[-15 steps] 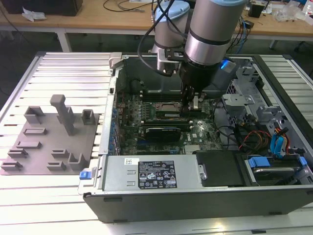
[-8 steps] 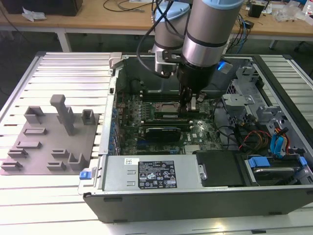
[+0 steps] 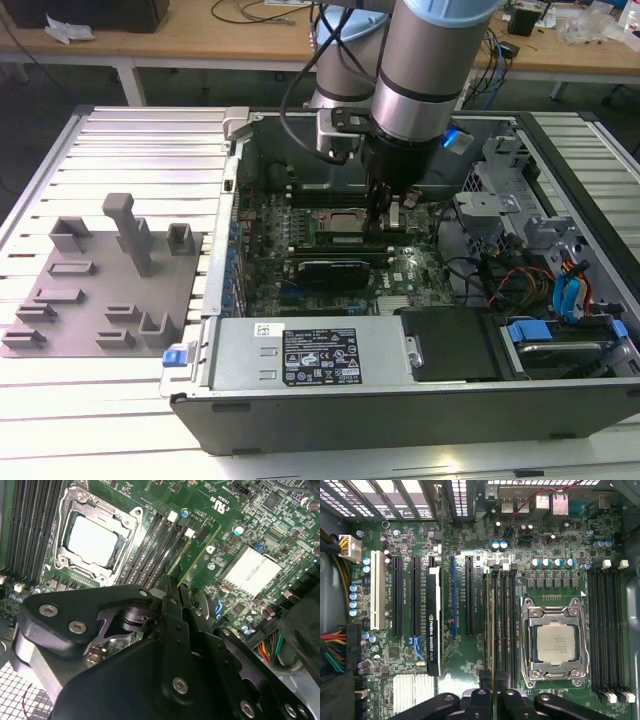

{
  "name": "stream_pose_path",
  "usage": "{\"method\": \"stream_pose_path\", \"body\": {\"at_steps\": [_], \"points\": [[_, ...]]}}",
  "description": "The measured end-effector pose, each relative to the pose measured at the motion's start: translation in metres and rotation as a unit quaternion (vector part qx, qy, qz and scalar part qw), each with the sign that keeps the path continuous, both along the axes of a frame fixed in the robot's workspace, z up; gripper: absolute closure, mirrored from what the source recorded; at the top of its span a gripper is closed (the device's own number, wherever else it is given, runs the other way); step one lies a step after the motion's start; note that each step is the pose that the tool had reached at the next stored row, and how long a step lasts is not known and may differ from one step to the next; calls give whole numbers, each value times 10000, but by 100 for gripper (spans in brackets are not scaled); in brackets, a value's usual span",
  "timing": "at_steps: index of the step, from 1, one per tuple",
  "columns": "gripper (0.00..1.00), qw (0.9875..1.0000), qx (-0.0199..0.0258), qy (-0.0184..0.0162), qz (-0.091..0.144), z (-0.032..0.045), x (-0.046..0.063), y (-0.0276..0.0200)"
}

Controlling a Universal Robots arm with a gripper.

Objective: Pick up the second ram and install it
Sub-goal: 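Insert the second ram into the second slot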

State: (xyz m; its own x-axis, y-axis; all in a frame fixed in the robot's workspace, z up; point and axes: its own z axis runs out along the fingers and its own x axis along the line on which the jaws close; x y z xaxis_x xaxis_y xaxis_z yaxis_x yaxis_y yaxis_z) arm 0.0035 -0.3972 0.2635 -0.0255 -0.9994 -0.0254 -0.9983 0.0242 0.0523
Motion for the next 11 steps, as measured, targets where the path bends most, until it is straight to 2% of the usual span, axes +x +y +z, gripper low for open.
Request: {"method": "stream_pose_path", "body": {"at_steps": [2, 5, 11], "points": [[89, 10000, -1, 0, -1, -30, -7, 9], [89, 10000, 0, 0, 1, -83, -26, 73], [89, 10000, -2, 0, 0, -138, -28, 94]]}}
